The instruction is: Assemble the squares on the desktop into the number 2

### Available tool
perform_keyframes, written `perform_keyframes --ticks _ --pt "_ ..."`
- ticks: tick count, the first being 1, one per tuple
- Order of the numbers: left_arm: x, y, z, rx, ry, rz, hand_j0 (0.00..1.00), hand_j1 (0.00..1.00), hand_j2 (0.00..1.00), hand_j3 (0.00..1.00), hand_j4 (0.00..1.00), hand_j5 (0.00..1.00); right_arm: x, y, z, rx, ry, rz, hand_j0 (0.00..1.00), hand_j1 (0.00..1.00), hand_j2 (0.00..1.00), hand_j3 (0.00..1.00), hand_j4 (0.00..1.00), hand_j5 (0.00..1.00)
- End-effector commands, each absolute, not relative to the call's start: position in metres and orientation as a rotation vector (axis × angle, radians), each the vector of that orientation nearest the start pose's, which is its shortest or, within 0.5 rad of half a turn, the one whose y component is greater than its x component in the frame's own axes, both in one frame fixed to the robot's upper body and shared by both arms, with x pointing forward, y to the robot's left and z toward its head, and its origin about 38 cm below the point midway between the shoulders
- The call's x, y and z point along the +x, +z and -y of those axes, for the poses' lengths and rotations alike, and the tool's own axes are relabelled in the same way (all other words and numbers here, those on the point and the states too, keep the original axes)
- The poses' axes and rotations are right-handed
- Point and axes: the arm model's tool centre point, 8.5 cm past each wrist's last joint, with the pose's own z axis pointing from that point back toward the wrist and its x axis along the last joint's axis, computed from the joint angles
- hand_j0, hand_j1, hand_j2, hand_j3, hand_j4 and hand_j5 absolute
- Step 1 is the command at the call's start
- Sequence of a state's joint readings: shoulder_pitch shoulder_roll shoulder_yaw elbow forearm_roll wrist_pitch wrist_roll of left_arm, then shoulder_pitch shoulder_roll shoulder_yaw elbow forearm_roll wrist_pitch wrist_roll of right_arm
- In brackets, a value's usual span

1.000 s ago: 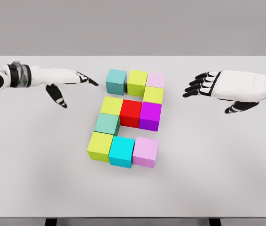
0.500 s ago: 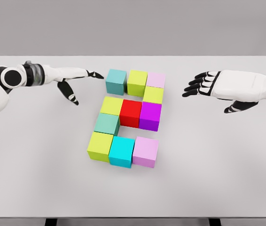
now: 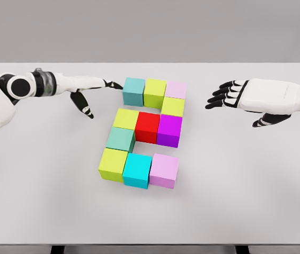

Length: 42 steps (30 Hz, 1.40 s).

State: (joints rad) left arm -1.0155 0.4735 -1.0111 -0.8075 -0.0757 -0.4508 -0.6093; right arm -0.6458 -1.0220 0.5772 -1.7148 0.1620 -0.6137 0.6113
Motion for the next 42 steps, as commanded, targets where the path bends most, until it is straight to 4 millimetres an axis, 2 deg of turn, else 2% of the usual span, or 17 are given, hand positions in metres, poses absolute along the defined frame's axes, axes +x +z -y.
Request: perform_keyframes --ticks 1,8,11,15,21,26,42 --pt "0.536 0.171 -0.237 0.098 -1.794 1.216 1.0 1.0 1.0 1.0 1.0 1.0 0.385 0.289 0.302 0.435 -2.936 -2.01 1.0 1.0 1.0 1.0 1.0 1.0" --pt "0.537 0.174 -0.238 0.105 -1.792 1.218 1.0 1.0 1.0 1.0 1.0 1.0 0.385 0.289 0.302 0.435 -2.936 -2.01 1.0 1.0 1.0 1.0 1.0 1.0" --pt "0.541 0.184 -0.246 0.132 -1.785 1.225 1.0 1.0 1.0 1.0 1.0 1.0 0.385 0.289 0.302 0.435 -2.936 -2.01 1.0 1.0 1.0 1.0 1.0 1.0" --pt "0.545 0.186 -0.251 0.153 -1.757 1.203 1.0 1.0 1.0 1.0 1.0 1.0 0.385 0.29 0.303 0.439 -2.939 -2.007 1.0 1.0 1.0 1.0 1.0 1.0" --pt "0.547 0.184 -0.241 0.149 -1.746 1.196 1.0 1.0 1.0 1.0 1.0 1.0 0.384 0.29 0.303 0.438 -2.941 -2.003 1.0 1.0 1.0 1.0 1.0 1.0" --pt "0.55 0.185 -0.222 0.159 -1.763 1.183 1.0 1.0 1.0 1.0 1.0 1.0 0.384 0.29 0.302 0.436 -2.939 -2.002 1.0 1.0 1.0 1.0 1.0 1.0" --pt "0.548 0.193 -0.206 0.149 -1.797 1.217 1.0 1.0 1.0 1.0 1.0 1.0 0.384 0.29 0.302 0.436 -2.939 -2.002 1.0 1.0 1.0 1.0 1.0 1.0"
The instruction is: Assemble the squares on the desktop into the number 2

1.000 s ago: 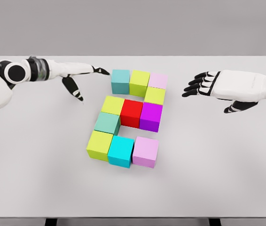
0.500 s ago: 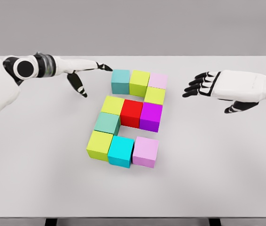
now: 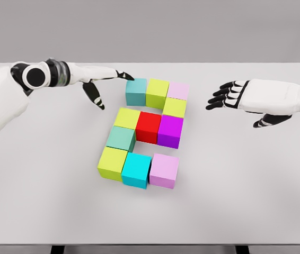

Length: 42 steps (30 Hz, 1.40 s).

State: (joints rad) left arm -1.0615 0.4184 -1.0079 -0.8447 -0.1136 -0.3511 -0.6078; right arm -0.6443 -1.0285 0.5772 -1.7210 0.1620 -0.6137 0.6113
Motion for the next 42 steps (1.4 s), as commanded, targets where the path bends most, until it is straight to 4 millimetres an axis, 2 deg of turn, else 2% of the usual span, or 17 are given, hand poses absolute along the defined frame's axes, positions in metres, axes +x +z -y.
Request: perform_keyframes --ticks 1,13,16,19,31,33,38,42 --pt "0.548 0.194 -0.201 0.143 -1.803 1.224 1.0 1.0 1.0 1.0 1.0 1.0 0.384 0.291 0.302 0.438 -2.937 -2.002 1.0 1.0 1.0 1.0 1.0 1.0" --pt "0.544 0.199 -0.191 0.131 -1.834 1.253 1.0 1.0 1.0 1.0 1.0 1.0 0.384 0.29 0.302 0.436 -2.939 -2.001 1.0 1.0 1.0 1.0 1.0 1.0" --pt "0.546 0.2 -0.206 0.156 -1.811 1.232 1.0 1.0 1.0 1.0 1.0 1.0 0.384 0.29 0.302 0.436 -2.939 -2.001 1.0 1.0 1.0 1.0 1.0 1.0" --pt "0.548 0.2 -0.212 0.164 -1.792 1.227 1.0 1.0 1.0 1.0 1.0 1.0 0.384 0.29 0.302 0.436 -2.939 -2.001 1.0 1.0 1.0 1.0 1.0 1.0" --pt "0.548 0.189 -0.21 0.185 -1.795 1.175 1.0 1.0 1.0 1.0 1.0 1.0 0.383 0.289 0.303 0.433 -2.946 -1.996 1.0 1.0 1.0 1.0 1.0 1.0" --pt "0.548 0.189 -0.21 0.185 -1.795 1.176 1.0 1.0 1.0 1.0 1.0 1.0 0.376 0.278 0.299 0.381 -2.967 -1.976 1.0 1.0 1.0 1.0 1.0 1.0" --pt "0.547 0.189 -0.202 0.172 -1.807 1.186 1.0 1.0 1.0 1.0 1.0 1.0 0.363 0.266 0.319 0.378 -3.072 -1.89 1.0 1.0 1.0 1.0 1.0 1.0" --pt "0.547 0.189 -0.199 0.168 -1.813 1.193 1.0 1.0 1.0 1.0 1.0 1.0 0.355 0.24 0.311 0.247 -3.121 -1.868 1.0 1.0 1.0 1.0 1.0 1.0"
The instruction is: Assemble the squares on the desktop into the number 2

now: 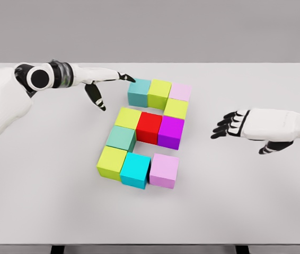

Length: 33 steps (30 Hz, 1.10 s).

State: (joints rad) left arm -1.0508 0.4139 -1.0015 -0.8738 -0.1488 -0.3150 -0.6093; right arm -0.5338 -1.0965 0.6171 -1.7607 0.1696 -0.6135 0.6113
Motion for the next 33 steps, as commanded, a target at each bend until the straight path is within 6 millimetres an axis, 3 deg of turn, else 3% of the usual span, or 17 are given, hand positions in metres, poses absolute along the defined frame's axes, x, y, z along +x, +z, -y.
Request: perform_keyframes --ticks 1,7,10,12,15,22,33 --pt "0.546 0.189 -0.199 0.168 -1.812 1.191 1.0 1.0 1.0 1.0 1.0 1.0 0.353 0.233 0.309 0.207 -3.138 -1.852 1.0 1.0 1.0 1.0 1.0 1.0" --pt "0.549 0.197 -0.204 0.185 -1.81 1.198 1.0 1.0 1.0 1.0 1.0 1.0 0.351 0.227 0.307 0.173 -3.15 -1.841 1.0 1.0 1.0 1.0 1.0 1.0" --pt "0.549 0.216 -0.228 0.233 -1.815 1.221 1.0 1.0 1.0 1.0 1.0 1.0 0.347 0.215 0.301 0.106 -3.161 -1.829 1.0 1.0 1.0 1.0 1.0 1.0" --pt "0.538 0.228 -0.264 0.275 -1.854 1.229 1.0 1.0 1.0 1.0 1.0 1.0 0.347 0.21 0.292 0.069 -3.142 -1.846 1.0 1.0 1.0 1.0 1.0 1.0" --pt "0.526 0.239 -0.28 0.286 -1.924 1.261 1.0 1.0 1.0 1.0 1.0 1.0 0.346 0.207 0.287 0.043 -3.131 -1.853 1.0 1.0 1.0 1.0 1.0 1.0" --pt "0.524 0.231 -0.281 0.271 -1.921 1.251 1.0 1.0 1.0 1.0 1.0 1.0 0.347 0.199 0.263 -0.028 -3.068 -1.891 1.0 1.0 1.0 1.0 1.0 1.0" --pt "0.525 0.231 -0.285 0.279 -1.916 1.244 1.0 1.0 1.0 1.0 1.0 1.0 0.355 0.204 0.252 0.077 -3.04 -1.821 1.0 1.0 1.0 1.0 1.0 1.0"
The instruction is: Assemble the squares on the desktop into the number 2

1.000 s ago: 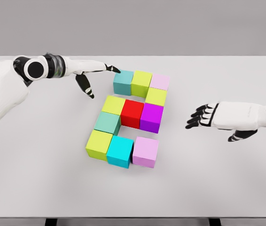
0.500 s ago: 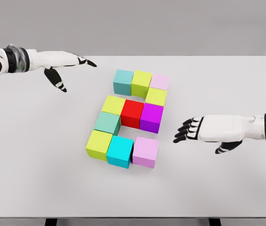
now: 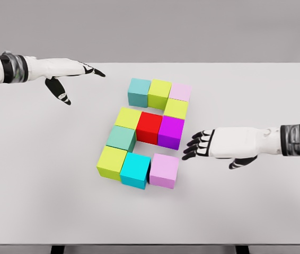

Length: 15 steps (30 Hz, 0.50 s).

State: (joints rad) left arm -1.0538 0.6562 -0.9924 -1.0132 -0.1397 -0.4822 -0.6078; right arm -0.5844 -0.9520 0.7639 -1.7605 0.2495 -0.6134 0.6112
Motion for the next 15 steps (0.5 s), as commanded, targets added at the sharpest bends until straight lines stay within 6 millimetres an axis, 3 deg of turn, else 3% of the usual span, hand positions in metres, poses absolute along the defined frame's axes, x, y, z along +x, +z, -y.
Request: perform_keyframes --ticks 1,15 --pt "0.5244 0.2301 -0.2844 0.276 -1.916 1.244 1.0 1.0 1.0 1.0 1.0 1.0 0.3558 0.2034 0.251 0.075 -3.037 -1.824 1.0 1.0 1.0 1.0 1.0 1.0" --pt "0.5236 0.23 -0.2839 0.274 -1.92 1.246 1.0 1.0 1.0 1.0 1.0 1.0 0.3544 0.2006 0.2488 0.061 -3.038 -1.816 1.0 1.0 1.0 1.0 1.0 1.0"
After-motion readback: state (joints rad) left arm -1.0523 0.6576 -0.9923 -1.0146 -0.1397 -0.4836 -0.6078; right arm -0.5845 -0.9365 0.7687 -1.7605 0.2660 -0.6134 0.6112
